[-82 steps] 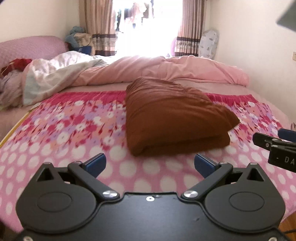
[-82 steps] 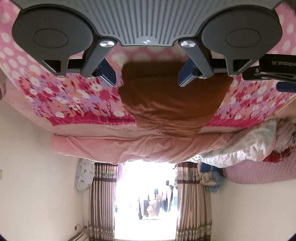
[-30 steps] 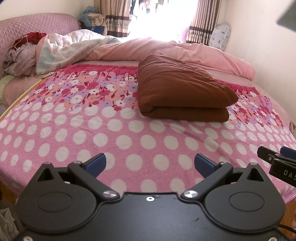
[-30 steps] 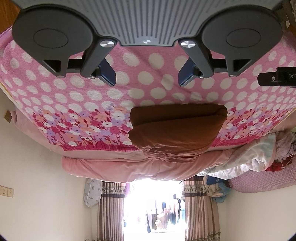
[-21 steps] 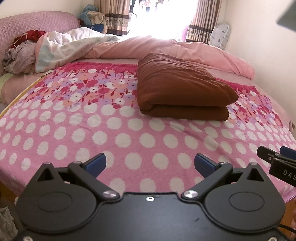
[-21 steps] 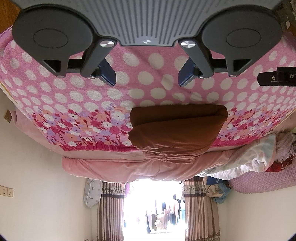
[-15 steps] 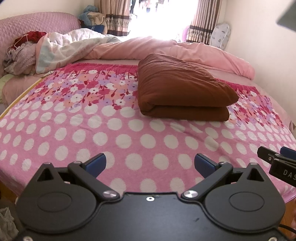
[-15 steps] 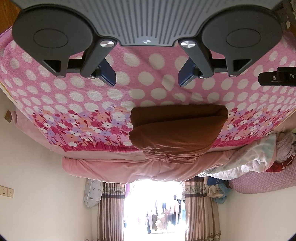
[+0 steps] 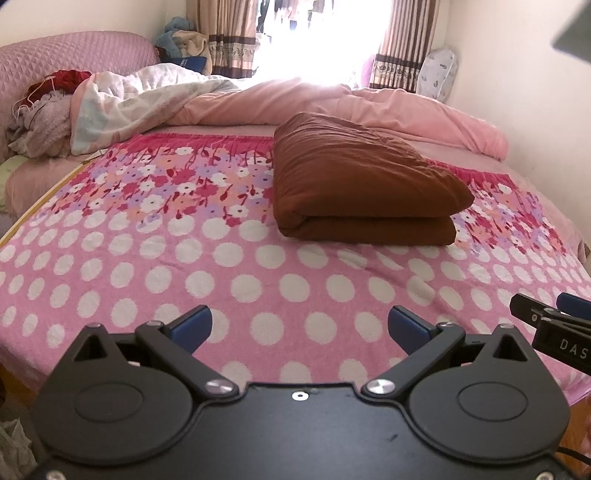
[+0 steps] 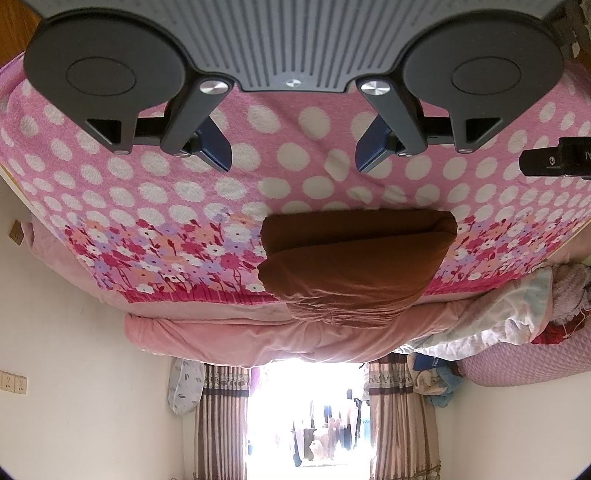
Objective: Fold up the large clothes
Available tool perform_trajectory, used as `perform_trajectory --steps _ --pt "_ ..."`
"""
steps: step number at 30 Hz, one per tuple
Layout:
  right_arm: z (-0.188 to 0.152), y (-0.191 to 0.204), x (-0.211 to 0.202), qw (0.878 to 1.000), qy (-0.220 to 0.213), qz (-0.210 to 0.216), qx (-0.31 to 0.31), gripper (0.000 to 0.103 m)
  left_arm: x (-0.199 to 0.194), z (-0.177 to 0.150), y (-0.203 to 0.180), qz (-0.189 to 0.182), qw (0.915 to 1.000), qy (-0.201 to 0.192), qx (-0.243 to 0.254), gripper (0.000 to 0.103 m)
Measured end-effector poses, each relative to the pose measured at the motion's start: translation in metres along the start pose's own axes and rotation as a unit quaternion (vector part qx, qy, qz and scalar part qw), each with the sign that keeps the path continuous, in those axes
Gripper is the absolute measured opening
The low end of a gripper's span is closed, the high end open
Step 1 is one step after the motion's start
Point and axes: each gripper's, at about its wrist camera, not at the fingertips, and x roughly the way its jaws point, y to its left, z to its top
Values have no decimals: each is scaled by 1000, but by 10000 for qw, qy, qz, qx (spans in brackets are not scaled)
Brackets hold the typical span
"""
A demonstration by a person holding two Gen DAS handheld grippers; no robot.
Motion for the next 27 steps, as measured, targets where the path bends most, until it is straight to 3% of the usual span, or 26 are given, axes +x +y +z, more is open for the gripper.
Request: perform_trajectory --steps 27 --pt "4 -3 2 10000 3 1 -10 89 -2 4 -6 -56 9999 -83 119 103"
